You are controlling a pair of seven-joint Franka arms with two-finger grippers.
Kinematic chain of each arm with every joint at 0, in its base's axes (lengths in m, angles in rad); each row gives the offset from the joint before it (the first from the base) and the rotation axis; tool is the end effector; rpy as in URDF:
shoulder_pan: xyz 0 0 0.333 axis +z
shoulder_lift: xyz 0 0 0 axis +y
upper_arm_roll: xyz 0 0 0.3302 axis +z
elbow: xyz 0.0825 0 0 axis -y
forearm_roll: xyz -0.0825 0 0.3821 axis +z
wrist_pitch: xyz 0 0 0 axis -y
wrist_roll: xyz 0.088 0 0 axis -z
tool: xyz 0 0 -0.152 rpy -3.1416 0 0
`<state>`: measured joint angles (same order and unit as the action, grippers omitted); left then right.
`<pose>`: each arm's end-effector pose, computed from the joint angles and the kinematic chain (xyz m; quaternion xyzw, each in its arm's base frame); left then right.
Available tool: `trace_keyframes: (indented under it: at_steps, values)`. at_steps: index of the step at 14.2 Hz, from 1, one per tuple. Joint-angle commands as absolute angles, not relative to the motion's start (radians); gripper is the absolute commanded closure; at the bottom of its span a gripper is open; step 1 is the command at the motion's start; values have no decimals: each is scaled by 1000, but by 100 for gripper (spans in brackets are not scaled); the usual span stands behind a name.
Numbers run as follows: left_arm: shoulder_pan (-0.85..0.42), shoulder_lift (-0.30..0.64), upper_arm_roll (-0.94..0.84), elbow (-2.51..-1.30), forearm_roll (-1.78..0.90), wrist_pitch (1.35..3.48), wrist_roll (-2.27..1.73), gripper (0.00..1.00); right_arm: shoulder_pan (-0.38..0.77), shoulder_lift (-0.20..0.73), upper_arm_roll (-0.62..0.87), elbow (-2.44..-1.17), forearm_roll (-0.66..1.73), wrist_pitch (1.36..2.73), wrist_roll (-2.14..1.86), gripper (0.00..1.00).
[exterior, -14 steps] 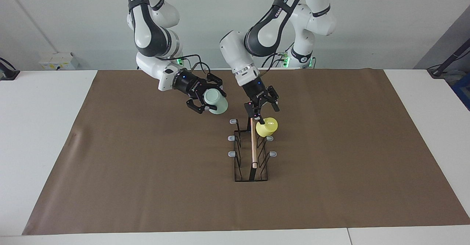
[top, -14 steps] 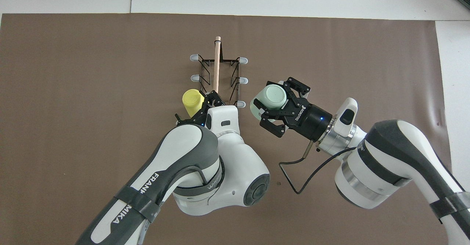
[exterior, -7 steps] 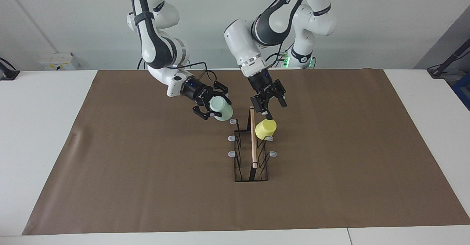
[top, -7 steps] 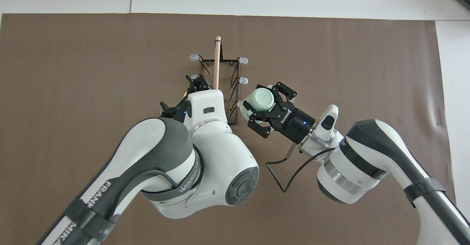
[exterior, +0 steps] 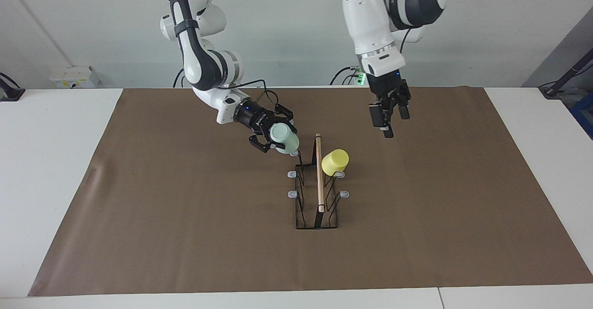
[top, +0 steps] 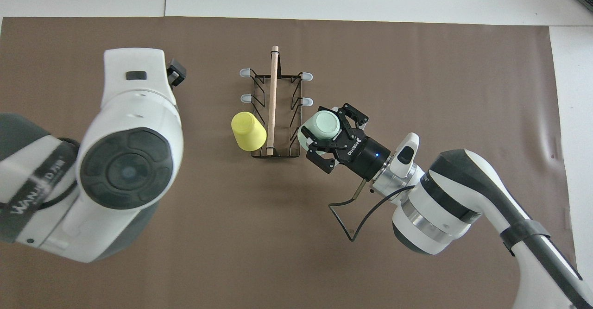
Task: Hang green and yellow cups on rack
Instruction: 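Withdraw the left gripper while the right gripper lowers the green cup onto a peg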
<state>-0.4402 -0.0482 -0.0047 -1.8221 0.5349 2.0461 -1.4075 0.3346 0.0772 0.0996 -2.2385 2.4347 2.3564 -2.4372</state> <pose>0.5495 -0.2084 0.5608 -0.8877 -0.3644 -0.2779 0.0452 0.5255 0.2755 0.3682 -0.6902 -0.2527 -0.5737 0.3615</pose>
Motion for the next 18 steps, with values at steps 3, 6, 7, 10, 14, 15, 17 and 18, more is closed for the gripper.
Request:
trace_keyframes:
  at_steps: [3,6,7,10,14,15,17,18]
  values:
    - [-234,-49,-15,-1796,228,2077,-981,0,364,233,98,-2186,2571,2235,-2609,100]
    - [-138,-49,-15,-1799,77,2065,-725,0,383,268,98,-2186,2644,2204,-2657,100]
    - [-115,-51,-15,-1805,54,2059,-660,0,393,284,98,-2186,2658,2195,-2675,100]
    - [-69,-57,-15,-1806,3,1993,-484,0,388,299,98,-2192,2684,2163,-2694,54]
    - [-32,-66,-15,-1775,6,1821,-162,0,385,299,98,-2192,2680,2169,-2689,0]
    - [-31,-66,-18,-1754,11,1769,-84,0,380,298,98,-2195,2671,2183,-2686,0]
    - [-29,-64,-18,-1702,15,1679,20,0,380,273,98,-2194,2636,2267,-2674,0]
    - [-31,-58,-20,-1657,24,1605,37,0,379,246,98,-2195,2603,2319,-2662,0]
